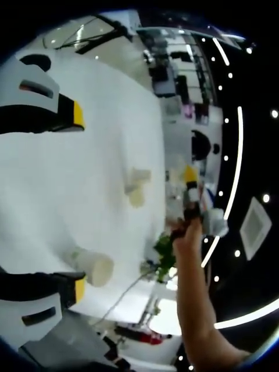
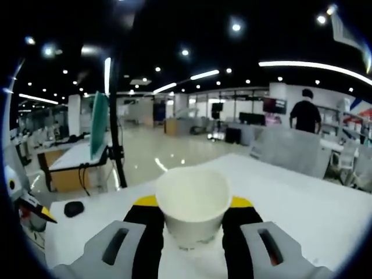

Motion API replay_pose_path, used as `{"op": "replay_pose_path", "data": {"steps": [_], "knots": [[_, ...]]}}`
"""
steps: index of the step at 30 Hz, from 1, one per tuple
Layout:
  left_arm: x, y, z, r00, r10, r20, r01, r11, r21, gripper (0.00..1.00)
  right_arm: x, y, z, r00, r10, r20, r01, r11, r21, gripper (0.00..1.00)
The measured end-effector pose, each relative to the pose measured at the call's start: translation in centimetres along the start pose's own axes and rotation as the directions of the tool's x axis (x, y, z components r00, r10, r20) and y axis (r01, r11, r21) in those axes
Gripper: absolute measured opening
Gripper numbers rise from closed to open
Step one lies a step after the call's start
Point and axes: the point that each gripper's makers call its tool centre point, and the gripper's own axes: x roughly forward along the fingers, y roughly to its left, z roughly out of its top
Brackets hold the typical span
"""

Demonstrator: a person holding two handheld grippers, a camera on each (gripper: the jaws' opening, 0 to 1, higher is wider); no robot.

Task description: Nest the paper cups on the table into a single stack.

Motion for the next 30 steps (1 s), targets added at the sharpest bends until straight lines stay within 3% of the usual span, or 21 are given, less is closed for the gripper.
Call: {"op": "replay_pose_path", "data": {"steps": [30], "knots": [[0.0, -0.8, 1.3, 1.000, -0.010, 0.009, 0.010, 1.000, 0.011, 0.98, -5.6, 0.3, 0.0, 1.000, -0.026, -0.004, 0.026, 1.000, 0.005, 0.36]]}}
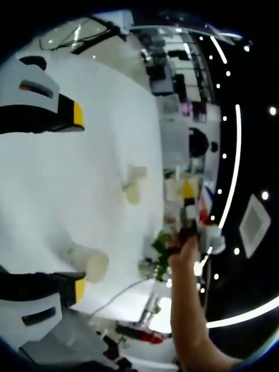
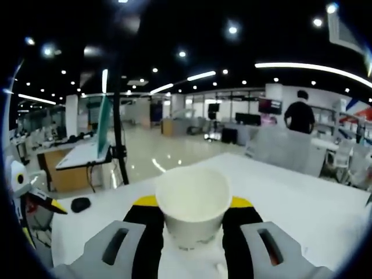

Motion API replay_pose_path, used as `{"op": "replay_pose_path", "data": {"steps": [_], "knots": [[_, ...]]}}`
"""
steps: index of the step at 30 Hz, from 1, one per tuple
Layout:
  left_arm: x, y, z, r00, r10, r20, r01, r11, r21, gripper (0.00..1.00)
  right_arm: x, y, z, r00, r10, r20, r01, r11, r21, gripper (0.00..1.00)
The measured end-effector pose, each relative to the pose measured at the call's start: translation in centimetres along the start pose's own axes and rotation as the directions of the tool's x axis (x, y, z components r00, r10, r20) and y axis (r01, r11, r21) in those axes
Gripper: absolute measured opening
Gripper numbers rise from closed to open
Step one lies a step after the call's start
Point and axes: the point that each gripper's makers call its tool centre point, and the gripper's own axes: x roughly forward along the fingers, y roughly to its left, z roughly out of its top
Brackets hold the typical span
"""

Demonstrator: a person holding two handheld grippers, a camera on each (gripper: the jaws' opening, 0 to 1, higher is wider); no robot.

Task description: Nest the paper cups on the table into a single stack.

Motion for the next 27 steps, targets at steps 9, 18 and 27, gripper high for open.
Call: {"op": "replay_pose_path", "data": {"steps": [9, 18, 27], "knots": [[0.1, -0.6, 0.3, 1.000, -0.009, 0.001, 0.009, 1.000, 0.005, 0.98, -2.2, 1.0, -0.5, 1.000, 0.000, -0.004, 0.000, 1.000, 0.007, 0.36], [0.4, -1.0, 0.2, 1.000, -0.024, -0.007, 0.024, 1.000, -0.006, 0.98, -3.9, 1.7, -0.9, 1.000, 0.005, -0.011, -0.004, 1.000, 0.004, 0.36], [0.6, -1.5, 0.2, 0.999, -0.037, -0.010, 0.037, 0.999, -0.001, 0.98, -5.7, 2.3, -1.3, 1.000, -0.002, -0.014, 0.002, 1.000, 0.005, 0.36]]}}
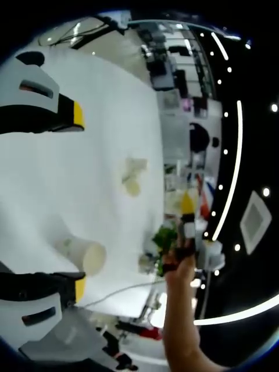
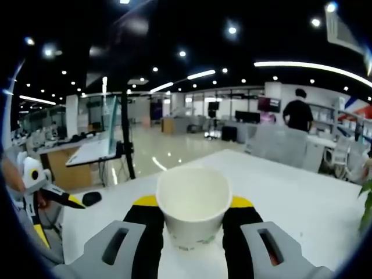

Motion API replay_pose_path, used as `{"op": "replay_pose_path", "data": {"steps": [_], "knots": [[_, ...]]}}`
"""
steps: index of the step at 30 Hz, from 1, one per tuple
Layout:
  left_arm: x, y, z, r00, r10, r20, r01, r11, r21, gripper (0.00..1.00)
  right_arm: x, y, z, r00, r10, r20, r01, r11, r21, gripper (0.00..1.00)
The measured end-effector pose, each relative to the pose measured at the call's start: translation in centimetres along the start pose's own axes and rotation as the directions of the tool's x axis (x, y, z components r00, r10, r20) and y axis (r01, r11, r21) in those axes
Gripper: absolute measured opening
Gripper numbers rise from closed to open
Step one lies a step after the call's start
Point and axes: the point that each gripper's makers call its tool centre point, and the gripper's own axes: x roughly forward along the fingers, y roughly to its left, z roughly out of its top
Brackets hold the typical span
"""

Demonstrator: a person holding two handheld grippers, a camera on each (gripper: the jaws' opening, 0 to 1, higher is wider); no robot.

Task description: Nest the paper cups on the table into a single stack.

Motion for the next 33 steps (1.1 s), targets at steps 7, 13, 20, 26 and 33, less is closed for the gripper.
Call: {"op": "replay_pose_path", "data": {"steps": [7, 13, 20, 26, 33], "knots": [[0.0, -0.3, 0.0, 1.000, -0.007, -0.002, 0.007, 1.000, 0.007, 0.98, -1.0, 0.9, -1.0, 1.000, -0.002, -0.006, 0.002, 1.000, 0.001, 0.36], [-0.3, -0.5, -0.2, 1.000, -0.007, -0.003, 0.007, 1.000, 0.010, 0.98, -1.8, 2.2, -1.5, 1.000, 0.006, -0.003, -0.006, 1.000, 0.006, 0.36], [-0.5, -0.8, -0.5, 1.000, -0.011, -0.008, 0.011, 1.000, 0.015, 0.98, -3.1, 3.9, -2.0, 1.000, 0.029, -0.007, -0.029, 1.000, -0.010, 0.35], [-0.6, -1.0, -0.6, 1.000, -0.011, -0.010, 0.012, 1.000, 0.022, 0.98, -4.2, 4.4, -2.3, 0.999, 0.038, -0.012, -0.039, 0.999, -0.009, 0.35], [-0.7, -1.1, -0.7, 1.000, -0.013, -0.012, 0.013, 1.000, 0.023, 0.98, -5.6, 5.2, -2.9, 0.999, 0.048, -0.022, -0.049, 0.997, -0.053, 0.35]]}}
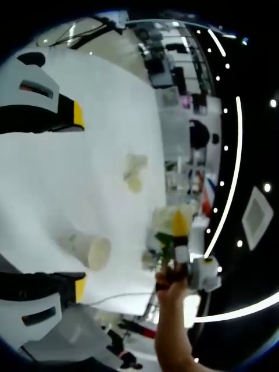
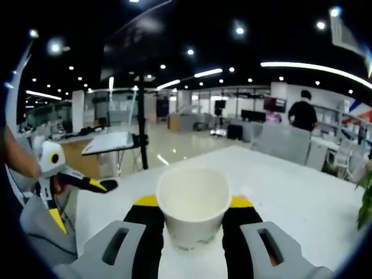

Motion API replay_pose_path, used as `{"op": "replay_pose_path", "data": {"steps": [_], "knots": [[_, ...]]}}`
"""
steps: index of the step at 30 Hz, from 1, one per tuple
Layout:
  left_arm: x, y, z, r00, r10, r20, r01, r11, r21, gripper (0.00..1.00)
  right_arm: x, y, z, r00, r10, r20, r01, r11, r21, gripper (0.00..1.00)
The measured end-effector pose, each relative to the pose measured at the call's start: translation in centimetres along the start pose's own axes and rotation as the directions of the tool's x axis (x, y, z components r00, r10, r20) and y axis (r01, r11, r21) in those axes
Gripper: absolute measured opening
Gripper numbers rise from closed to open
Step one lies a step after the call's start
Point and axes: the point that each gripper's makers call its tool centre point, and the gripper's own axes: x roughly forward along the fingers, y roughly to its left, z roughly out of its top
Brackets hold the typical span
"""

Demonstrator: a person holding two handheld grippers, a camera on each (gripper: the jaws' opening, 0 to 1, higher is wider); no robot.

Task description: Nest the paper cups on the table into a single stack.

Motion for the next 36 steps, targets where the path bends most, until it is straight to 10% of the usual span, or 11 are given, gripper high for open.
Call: {"op": "replay_pose_path", "data": {"steps": [36], "knots": [[0.4, -0.5, -0.2, 1.000, -0.011, -0.001, 0.011, 1.000, 0.010, 0.98, -5.0, 6.5, -2.1, 0.996, 0.083, 0.034, -0.085, 0.996, 0.038, 0.35]]}}
